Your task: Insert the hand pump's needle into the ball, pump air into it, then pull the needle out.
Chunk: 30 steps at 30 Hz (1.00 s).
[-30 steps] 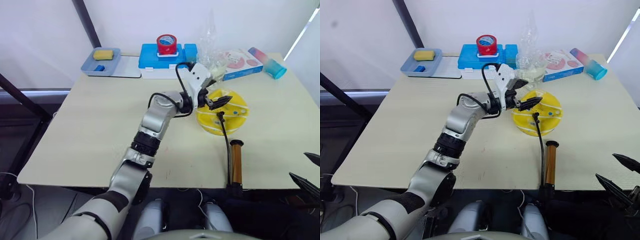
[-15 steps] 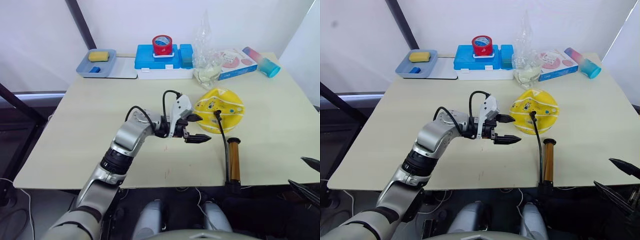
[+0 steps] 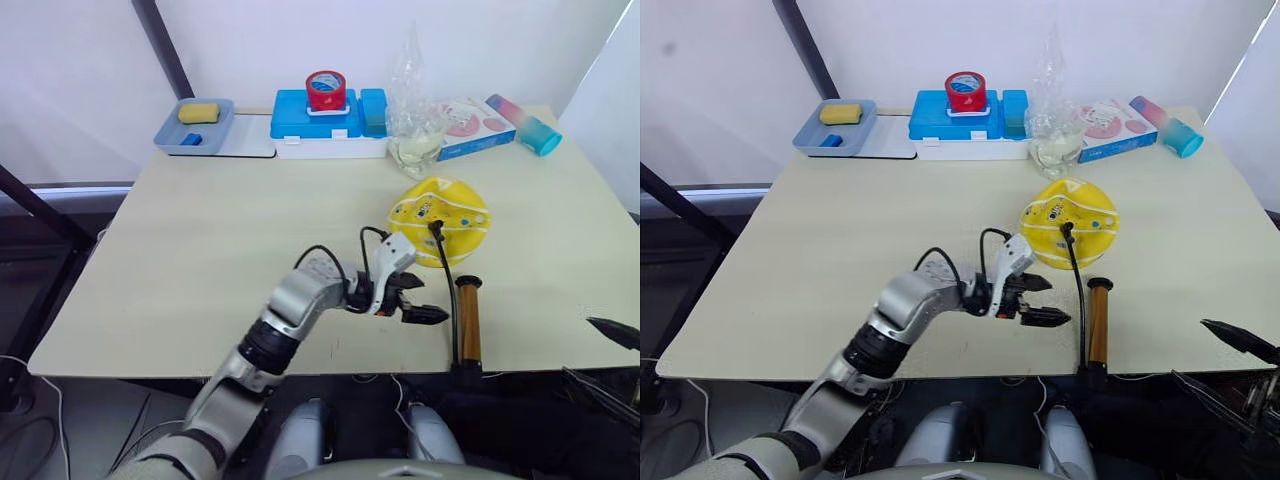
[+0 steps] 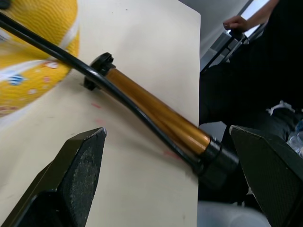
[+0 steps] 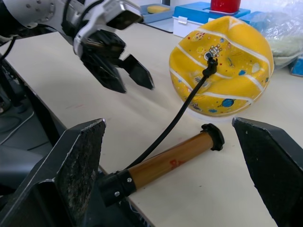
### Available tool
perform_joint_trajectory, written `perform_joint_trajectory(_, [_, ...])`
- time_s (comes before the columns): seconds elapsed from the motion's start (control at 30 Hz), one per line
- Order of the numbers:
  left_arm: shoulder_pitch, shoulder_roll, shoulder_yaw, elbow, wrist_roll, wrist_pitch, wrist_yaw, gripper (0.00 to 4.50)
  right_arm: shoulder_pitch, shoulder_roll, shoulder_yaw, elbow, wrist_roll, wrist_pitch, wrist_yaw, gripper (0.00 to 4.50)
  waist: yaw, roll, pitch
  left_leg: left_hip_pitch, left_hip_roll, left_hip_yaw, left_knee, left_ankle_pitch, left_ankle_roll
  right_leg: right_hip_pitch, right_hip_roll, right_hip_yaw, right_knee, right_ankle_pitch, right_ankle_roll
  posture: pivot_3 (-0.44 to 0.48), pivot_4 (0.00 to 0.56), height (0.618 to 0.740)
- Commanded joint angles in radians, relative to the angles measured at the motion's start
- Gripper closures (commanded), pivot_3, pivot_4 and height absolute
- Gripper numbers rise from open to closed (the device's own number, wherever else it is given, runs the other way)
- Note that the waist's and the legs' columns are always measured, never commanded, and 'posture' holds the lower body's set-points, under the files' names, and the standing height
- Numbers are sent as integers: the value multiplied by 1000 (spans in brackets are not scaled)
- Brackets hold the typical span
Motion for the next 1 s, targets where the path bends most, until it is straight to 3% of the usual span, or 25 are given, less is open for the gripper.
perform_joint_trajectory(0.03, [0,-63,-26,30,15,3,65,47,22,14,2,-50,5,-25,-18,0,0,-1,1,0,0,0,0,0,0,0,0,0,0,0,0,0,150,729])
perform_joint_trajectory(0.23, [-5,-143,-64,139,67,-33,149,47,42,32,13,-83,3,-35,-43,0,-1,-2,1,0,0,-2,0,0,0,0,2,1,0,0,0,0,150,729])
perform_joint_trajectory(0.53, [-28,-251,-12,305,89,-87,220,47,56,36,29,-98,-1,-55,-68,0,0,-2,1,-1,0,-5,0,0,0,0,3,1,0,0,0,0,150,729])
perform_joint_trajectory(0.6, [-25,-261,-7,317,89,-91,221,788,58,36,29,-98,-2,-59,-71,0,0,-2,1,-1,0,-5,0,0,-1,0,4,1,0,0,0,0,150,729])
perform_joint_trajectory(0.8, [-12,-267,-8,320,87,-98,208,3704,61,32,29,-91,-2,-68,-72,0,0,-2,1,-1,0,-7,0,-2,-4,0,4,1,0,0,0,0,150,729])
perform_joint_trajectory(0.83, [-11,-266,-8,320,88,-99,207,3874,62,32,29,-90,-3,-69,-72,0,0,-2,1,-1,0,-6,0,-2,-4,0,4,1,0,0,0,0,150,729])
perform_joint_trajectory(0.87, [-11,-265,-6,321,88,-101,205,4359,61,32,30,-88,-2,-69,-73,0,0,-2,1,-1,0,-6,0,-2,-4,0,4,1,0,0,0,0,150,729])
perform_joint_trajectory(1.0, [-17,-250,-9,322,93,-118,187,4359,63,31,32,-83,-1,-73,-71,0,0,-2,1,-1,0,-7,0,-2,-4,0,4,0,0,0,0,0,150,729])
